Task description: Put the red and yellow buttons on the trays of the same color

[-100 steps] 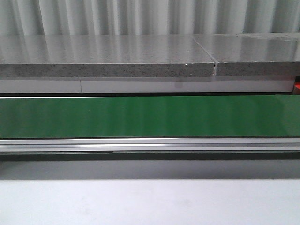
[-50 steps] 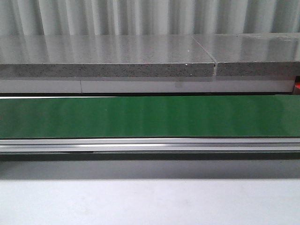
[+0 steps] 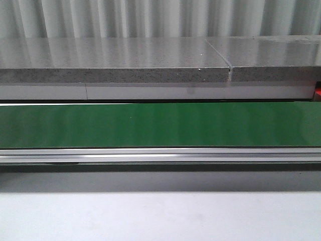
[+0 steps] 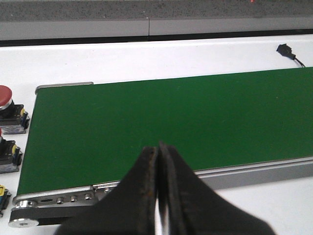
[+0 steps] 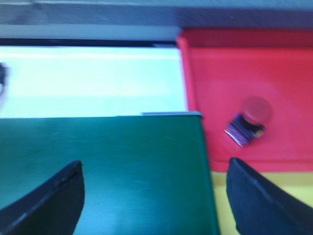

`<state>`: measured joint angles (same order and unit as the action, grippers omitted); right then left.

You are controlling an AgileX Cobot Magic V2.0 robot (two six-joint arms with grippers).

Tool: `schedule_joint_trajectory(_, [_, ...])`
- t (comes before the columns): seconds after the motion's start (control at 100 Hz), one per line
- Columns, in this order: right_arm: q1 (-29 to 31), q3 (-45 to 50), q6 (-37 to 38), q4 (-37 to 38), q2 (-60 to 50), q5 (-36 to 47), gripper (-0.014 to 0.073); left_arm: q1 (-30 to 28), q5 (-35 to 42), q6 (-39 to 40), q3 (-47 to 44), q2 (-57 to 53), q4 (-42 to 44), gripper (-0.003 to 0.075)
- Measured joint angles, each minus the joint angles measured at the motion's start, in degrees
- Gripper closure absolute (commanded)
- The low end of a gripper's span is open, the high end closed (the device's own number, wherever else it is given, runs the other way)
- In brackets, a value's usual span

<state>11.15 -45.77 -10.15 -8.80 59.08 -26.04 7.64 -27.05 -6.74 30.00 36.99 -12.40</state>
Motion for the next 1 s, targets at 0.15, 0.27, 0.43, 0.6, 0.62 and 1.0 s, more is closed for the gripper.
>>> schedule_joint_trajectory(0.15, [-5.04, 3.00, -1.63, 0.00, -6.48, -1.79, 0.0004, 0.00, 0.00, 0.00, 0.00, 0.00, 0.00, 0.0740])
schedule_joint_trajectory(0.27, [-6.20, 6.53, -1.97, 0.00, -11.93, -3.95, 0.0017, 0.00, 0.00, 0.00, 0.00, 0.00, 0.00, 0.0740])
schedule_joint_trajectory(0.43, [-6.20, 10.38, -1.97, 0.00, -19.11, -6.26, 0.0228, 0.00, 0.00, 0.00, 0.00, 0.00, 0.00, 0.0740])
schedule_joint_trajectory(0.6, [-6.20, 12.12, -1.97, 0.00, -23.87, -7.69, 0.0568, 0.00, 0.00, 0.00, 0.00, 0.00, -0.07, 0.0740])
schedule_joint_trajectory(0.62, [-6.20, 12.12, -1.97, 0.00, -24.20, -7.82, 0.0606, 0.00, 0.00, 0.00, 0.00, 0.00, -0.07, 0.0740])
schedule_joint_trajectory(1.0, [-6.20, 12.16, -1.97, 0.00, -24.57, -8.15, 0.0664, 0.00, 0.00, 0.00, 0.00, 0.00, -0.07, 0.0740])
